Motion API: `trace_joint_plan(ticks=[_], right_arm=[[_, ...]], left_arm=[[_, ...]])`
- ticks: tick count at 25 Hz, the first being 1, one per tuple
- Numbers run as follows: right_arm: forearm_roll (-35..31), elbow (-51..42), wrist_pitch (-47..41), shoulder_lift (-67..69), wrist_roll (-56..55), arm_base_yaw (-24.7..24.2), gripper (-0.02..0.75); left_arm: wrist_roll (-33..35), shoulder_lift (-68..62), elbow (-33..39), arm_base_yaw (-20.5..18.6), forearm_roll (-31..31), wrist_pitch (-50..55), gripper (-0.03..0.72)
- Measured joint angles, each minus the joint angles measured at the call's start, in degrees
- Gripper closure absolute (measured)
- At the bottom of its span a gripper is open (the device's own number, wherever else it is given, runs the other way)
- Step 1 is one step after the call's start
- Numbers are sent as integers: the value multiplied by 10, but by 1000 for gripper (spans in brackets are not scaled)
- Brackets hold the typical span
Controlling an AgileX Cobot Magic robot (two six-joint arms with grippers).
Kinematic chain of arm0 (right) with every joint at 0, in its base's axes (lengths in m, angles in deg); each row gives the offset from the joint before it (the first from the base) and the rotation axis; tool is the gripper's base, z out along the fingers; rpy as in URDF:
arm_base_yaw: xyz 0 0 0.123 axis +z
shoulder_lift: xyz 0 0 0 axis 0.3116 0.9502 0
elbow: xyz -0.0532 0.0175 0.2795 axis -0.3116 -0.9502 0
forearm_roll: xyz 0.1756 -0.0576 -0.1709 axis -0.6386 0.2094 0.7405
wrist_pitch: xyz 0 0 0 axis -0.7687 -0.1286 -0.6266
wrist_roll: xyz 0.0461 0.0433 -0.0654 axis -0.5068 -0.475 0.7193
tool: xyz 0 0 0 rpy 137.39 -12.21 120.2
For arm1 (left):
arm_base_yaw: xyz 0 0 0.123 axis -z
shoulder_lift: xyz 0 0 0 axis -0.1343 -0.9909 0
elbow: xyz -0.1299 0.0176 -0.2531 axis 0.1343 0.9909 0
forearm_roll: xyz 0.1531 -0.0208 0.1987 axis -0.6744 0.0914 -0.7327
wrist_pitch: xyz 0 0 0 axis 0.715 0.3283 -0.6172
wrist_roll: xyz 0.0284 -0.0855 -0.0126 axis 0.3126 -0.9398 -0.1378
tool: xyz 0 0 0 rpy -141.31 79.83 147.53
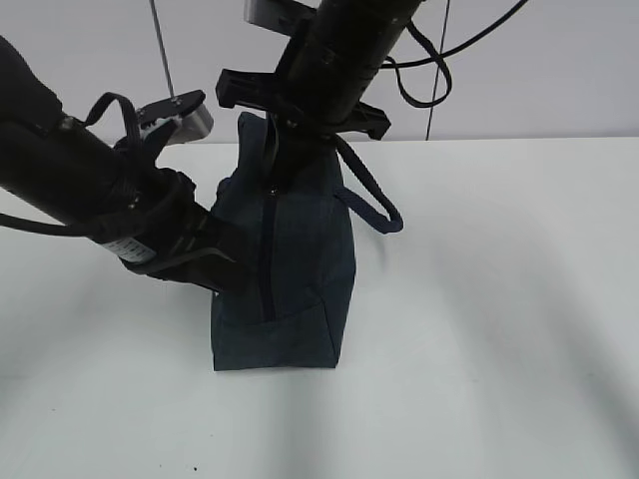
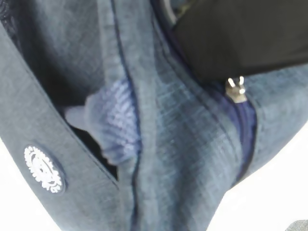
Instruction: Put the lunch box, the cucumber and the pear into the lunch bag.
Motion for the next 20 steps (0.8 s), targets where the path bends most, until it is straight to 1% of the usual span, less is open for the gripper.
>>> trace_joint_plan(ticks=[7,10,20], right_arm=[[13,0,-2,0,0,0,731],[16,0,-2,0,0,0,731],[16,8,-4,1,0,-6,731]], left_arm=[[0,0,0,0,2,1,687],[0,0,0,0,2,4,695],[0,0,-3,0,0,15,695]])
